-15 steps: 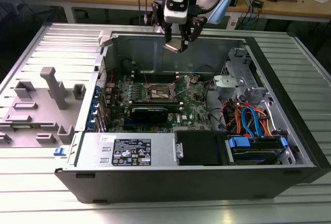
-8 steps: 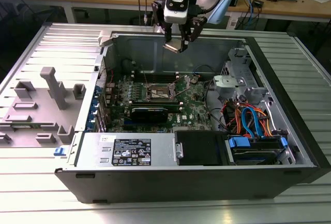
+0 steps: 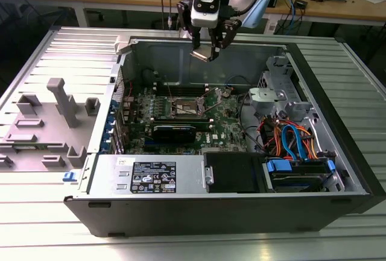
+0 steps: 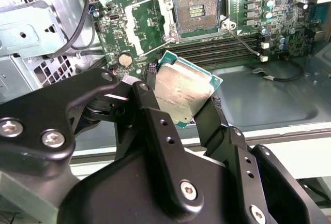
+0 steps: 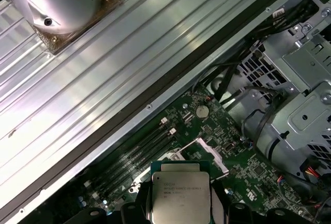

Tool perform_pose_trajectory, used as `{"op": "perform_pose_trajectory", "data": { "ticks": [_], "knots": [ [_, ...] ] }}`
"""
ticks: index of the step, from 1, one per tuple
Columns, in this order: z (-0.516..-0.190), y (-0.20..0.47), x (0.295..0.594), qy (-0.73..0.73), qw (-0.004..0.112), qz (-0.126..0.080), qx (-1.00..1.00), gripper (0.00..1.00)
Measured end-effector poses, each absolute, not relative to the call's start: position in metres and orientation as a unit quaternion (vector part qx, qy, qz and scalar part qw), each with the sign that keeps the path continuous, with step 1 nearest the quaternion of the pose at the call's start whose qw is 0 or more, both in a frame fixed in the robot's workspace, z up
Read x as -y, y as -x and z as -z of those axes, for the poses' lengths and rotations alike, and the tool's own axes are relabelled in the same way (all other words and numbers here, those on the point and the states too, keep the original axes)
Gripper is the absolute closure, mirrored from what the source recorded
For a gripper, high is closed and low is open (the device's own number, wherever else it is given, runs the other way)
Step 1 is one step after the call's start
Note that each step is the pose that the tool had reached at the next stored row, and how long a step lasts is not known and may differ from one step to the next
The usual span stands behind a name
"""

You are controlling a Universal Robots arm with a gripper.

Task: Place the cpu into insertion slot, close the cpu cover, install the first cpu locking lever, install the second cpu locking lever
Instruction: 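Place the cpu into insertion slot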

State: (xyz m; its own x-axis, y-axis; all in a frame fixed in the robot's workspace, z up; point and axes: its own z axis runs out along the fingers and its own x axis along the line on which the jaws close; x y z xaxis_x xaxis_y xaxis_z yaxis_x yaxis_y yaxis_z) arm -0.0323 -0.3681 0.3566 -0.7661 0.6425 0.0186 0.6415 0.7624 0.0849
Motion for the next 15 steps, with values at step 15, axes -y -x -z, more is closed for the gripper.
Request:
{"op": "perform_pose_trajectory", "data": {
  "ticks": [15],
  "knots": [
    [-0.3557,0.0331,0.3693,-0.385,0.008,-0.043,-0.922,0.45]
  ]
}}
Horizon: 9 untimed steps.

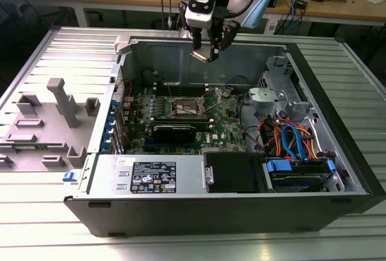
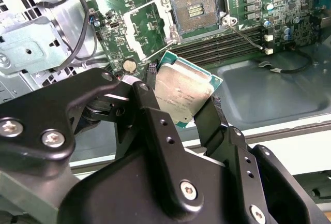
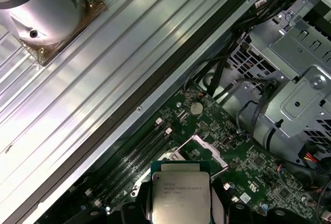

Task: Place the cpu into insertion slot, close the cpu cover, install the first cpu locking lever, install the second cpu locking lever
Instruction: 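Place the cpu into insertion slot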

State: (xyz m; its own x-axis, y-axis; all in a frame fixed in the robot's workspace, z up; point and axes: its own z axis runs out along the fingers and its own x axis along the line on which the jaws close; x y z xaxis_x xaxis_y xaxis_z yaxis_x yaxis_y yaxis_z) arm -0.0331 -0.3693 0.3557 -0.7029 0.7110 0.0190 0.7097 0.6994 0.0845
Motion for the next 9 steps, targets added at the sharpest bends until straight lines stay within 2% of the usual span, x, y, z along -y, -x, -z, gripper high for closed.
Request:
{"op": "perform_pose_trajectory", "data": {
  "ticks": [9],
  "knots": [
    [-0.3557,0.0331,0.3693,-0.386,0.008,-0.043,-0.921,0.45]
  ]
}}
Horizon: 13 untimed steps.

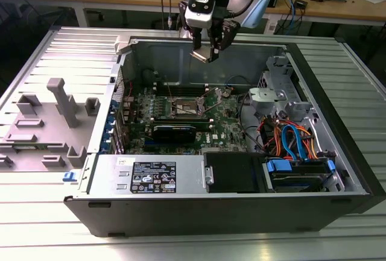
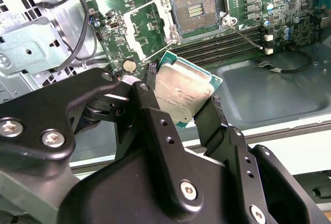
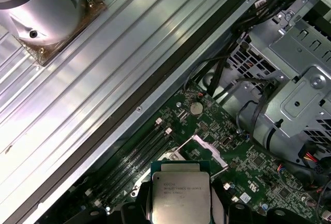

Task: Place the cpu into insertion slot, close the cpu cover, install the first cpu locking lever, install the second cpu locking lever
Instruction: 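Place the cpu into insertion slot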

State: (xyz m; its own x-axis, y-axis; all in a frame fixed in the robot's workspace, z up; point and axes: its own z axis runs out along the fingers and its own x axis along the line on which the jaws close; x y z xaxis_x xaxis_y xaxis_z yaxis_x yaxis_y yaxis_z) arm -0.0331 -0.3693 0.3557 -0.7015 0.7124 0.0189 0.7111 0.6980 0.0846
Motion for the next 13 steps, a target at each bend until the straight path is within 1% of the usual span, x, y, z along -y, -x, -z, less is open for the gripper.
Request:
{"op": "perform_pose_trajectory", "data": {
  "ticks": [13],
  "knots": [
    [-0.3553,0.0331,0.3705,-0.410,0.009,-0.042,-0.911,0.45]
  ]
}}
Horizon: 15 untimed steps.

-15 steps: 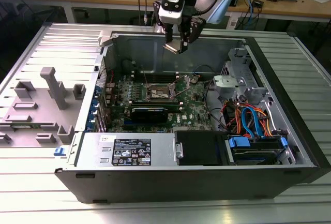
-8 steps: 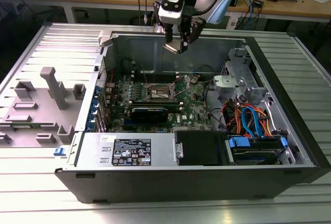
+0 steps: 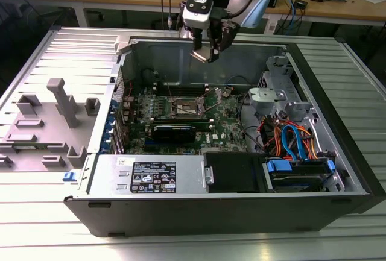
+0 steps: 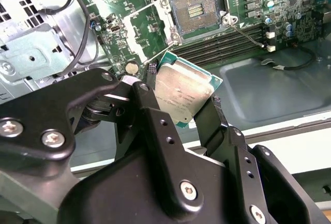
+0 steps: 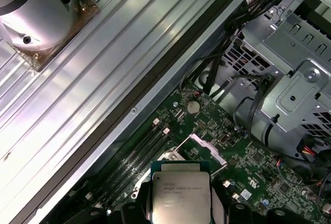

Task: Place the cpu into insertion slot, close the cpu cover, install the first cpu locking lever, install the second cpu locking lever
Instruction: 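Place the cpu into insertion slot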

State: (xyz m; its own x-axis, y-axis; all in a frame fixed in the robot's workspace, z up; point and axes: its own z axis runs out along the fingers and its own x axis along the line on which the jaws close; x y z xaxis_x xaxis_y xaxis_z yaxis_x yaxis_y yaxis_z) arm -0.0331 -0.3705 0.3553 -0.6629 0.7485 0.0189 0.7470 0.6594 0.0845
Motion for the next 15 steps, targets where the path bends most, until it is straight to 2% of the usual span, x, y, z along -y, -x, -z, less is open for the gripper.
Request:
{"op": "perform_pose_trajectory", "data": {
  "ticks": [15],
  "knots": [
    [-0.3547,0.0331,0.3708,-0.427,0.010,-0.042,-0.903,0.45]
  ]
}}
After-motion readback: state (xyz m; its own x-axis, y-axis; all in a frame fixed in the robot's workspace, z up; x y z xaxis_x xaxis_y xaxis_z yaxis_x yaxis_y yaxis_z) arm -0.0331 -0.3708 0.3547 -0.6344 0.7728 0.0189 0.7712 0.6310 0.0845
